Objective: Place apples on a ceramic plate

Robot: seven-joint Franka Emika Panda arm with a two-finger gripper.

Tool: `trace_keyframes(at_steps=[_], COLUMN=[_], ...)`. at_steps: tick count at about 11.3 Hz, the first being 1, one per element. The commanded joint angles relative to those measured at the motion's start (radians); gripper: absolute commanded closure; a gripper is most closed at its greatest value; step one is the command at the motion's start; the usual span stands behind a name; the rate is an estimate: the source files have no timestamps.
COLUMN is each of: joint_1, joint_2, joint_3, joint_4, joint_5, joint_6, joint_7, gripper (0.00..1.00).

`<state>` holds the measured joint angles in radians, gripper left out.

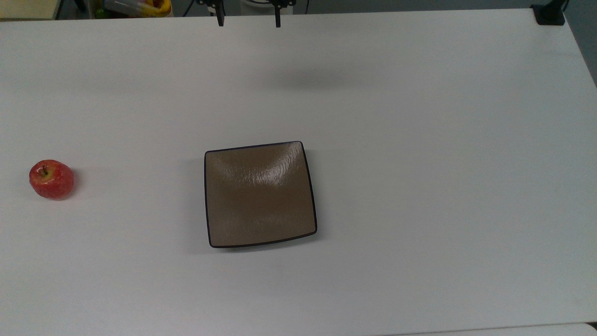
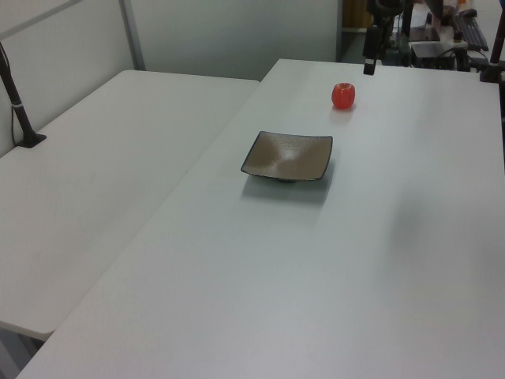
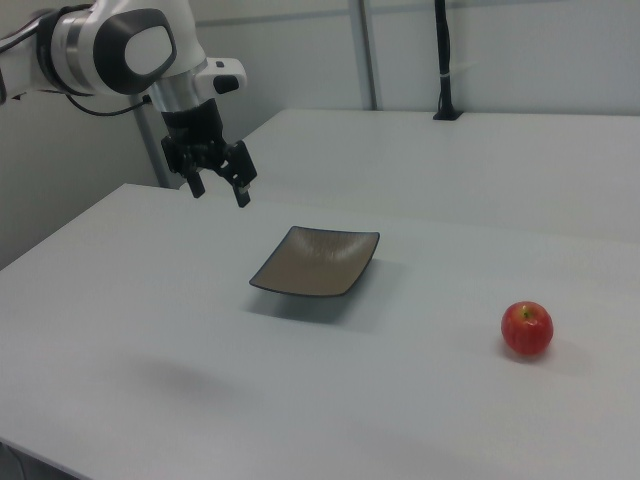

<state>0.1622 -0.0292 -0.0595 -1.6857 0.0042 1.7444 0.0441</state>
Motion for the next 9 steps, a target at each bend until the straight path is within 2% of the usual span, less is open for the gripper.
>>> trace_keyframes(at_steps=[1, 9], joint_1=[0.01, -0.007], joint_2=[-0.008, -0.012], joint_3=[-0.007, -0.008], joint_4=[-0.015, -0.017], joint_5=[0.026, 0.031], joint_6=[0.011, -0.026], joint_7=[-0.036, -0.059], gripper=[0.0, 0.0])
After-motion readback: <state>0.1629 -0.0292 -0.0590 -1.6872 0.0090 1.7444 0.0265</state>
